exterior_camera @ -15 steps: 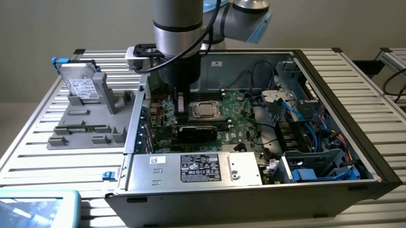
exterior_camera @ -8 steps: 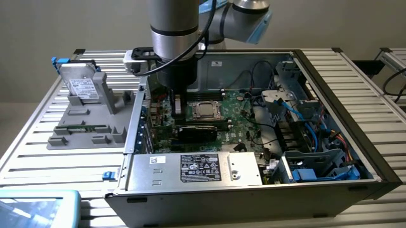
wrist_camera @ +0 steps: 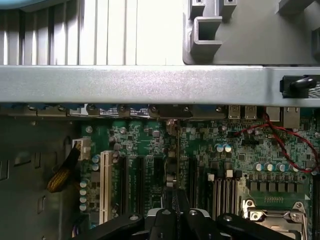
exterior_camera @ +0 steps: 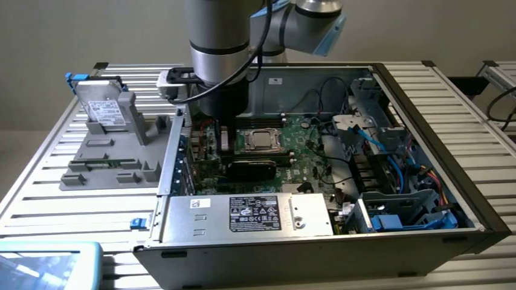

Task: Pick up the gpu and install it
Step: 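Press down on the gpu until it lock into place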

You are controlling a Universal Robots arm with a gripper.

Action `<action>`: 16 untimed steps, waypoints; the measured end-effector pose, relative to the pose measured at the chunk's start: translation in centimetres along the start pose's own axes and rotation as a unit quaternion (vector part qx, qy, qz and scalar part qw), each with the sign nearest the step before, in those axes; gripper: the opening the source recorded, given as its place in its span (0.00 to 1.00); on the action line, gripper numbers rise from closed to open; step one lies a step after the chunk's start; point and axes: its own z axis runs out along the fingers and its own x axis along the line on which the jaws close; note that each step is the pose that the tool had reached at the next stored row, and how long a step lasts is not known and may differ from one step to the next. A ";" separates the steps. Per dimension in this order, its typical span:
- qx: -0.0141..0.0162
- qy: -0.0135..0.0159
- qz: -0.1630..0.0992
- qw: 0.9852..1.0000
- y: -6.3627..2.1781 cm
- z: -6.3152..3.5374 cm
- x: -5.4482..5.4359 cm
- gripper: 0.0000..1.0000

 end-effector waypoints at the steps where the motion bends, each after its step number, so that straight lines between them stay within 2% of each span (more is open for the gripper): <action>1: 0.000 0.000 0.000 1.000 0.02 0.12 0.0 0.12; 6: 0.000 0.000 0.000 1.000 0.08 0.39 0.0 0.12; 7: 0.000 -0.001 0.000 1.000 0.09 0.07 0.0 0.12; 9: 0.000 0.000 0.001 1.000 -0.13 -0.91 0.0 0.12; 11: 0.000 0.000 0.001 1.000 -0.55 -1.41 0.1 0.12; 16: 0.000 0.000 0.001 1.000 -2.41 -1.44 0.3 0.12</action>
